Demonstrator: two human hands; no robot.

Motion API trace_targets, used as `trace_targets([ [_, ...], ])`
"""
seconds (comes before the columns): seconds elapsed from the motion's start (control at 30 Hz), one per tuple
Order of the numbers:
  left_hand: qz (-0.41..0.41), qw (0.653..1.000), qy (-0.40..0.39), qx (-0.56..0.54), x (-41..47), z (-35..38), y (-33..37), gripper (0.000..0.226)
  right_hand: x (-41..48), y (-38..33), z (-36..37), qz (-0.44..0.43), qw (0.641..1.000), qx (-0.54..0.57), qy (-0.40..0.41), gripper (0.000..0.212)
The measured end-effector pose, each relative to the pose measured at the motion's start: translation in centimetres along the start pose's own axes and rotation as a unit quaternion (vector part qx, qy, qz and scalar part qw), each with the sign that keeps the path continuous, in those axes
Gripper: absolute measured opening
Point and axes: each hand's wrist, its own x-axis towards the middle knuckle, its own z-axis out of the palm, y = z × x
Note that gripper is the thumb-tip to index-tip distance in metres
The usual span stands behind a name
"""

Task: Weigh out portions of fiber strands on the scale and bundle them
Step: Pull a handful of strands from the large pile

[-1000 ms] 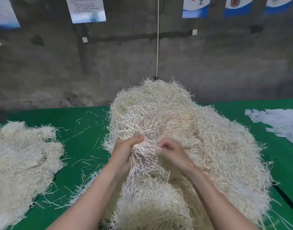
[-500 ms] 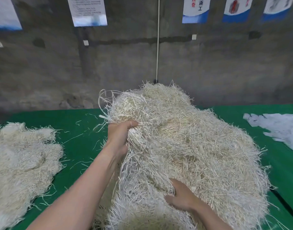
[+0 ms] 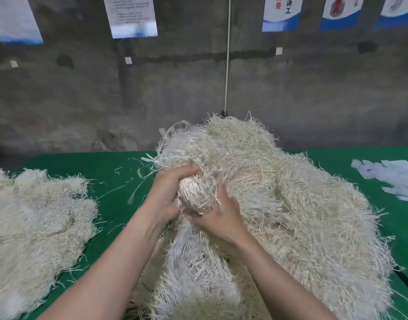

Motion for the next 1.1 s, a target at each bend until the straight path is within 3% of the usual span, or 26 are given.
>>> trace_targets([
  [0.1,0.007,0.999,0.032,0.025,0.2,-1.6,0.1,0.041,-0.7,5.8,1.0,0.017,0.984,-0.173,-0.033,0.077],
  [0.23,-0.005,0.997,0.072,0.004,0.5,-3.4,-0.6,0.038,-2.9,12.0,-1.1,0.15,0.959,-0.242,-0.017,0.068],
  [0.3,-0.014,0.998,0.066,0.007,0.9,-4.1,-0.7,0.033,-3.6,13.1,-2.0,0.161,0.951,-0.264,-0.021,0.063],
  [0.4,-0.003,0.996,0.072,0.052,0.9,-4.1,-0.9,0.038,-3.6,10.4,-3.0,0.129,0.948,-0.278,-0.084,0.054],
  [0.47,-0.003,0.995,0.073,0.061,0.7,-4.1,-0.9,0.042,-3.4,6.6,-4.6,0.105,0.92,-0.339,-0.165,0.046],
  [0.53,-0.003,0.995,0.074,0.068,0.6,-4.2,-0.9,0.046,-3.4,2.9,-6.9,0.08,0.913,-0.368,-0.155,0.04],
  [0.6,-0.004,0.995,0.067,0.078,0.4,-3.9,-0.6,0.052,-3.1,0.0,-8.5,0.046,0.94,-0.336,-0.041,0.055],
  [0.67,-0.006,0.996,0.05,0.079,0.2,-3.5,-0.3,0.053,-2.3,-2.1,-8.0,-0.019,0.968,-0.247,0.037,0.1],
  [0.73,-0.021,0.998,0.02,0.059,0.3,-3.3,0.1,0.053,-1.4,-3.2,-5.4,-0.029,0.998,-0.043,-0.045,0.132],
  [0.77,-0.026,0.998,-0.002,0.048,0.2,-3.2,0.3,0.056,-1.1,-2.9,-3.4,-0.008,0.994,0.02,-0.107,0.137],
  [0.83,-0.022,0.998,-0.015,0.063,0.0,-3.1,0.5,0.055,-1.1,-0.6,0.7,0.024,0.983,0.001,-0.184,0.115],
  [0.93,-0.01,0.989,0.012,0.145,-0.1,-4.6,0.4,0.029,-1.1,4.2,2.5,0.057,0.98,-0.095,-0.163,0.066],
  [0.97,-0.02,0.989,0.007,0.148,0.1,-5.3,0.3,0.034,-0.9,5.4,1.7,0.071,0.979,-0.131,-0.142,0.062],
  [1.03,-0.041,0.982,0.014,0.185,0.1,-6.5,-0.3,0.066,-0.9,7.2,-0.6,0.099,0.969,-0.192,-0.12,0.061],
  [1.1,-0.04,0.957,0.007,0.287,0.2,-7.1,-1.2,0.079,-1.1,8.2,-2.4,0.115,0.962,-0.224,-0.104,0.052],
])
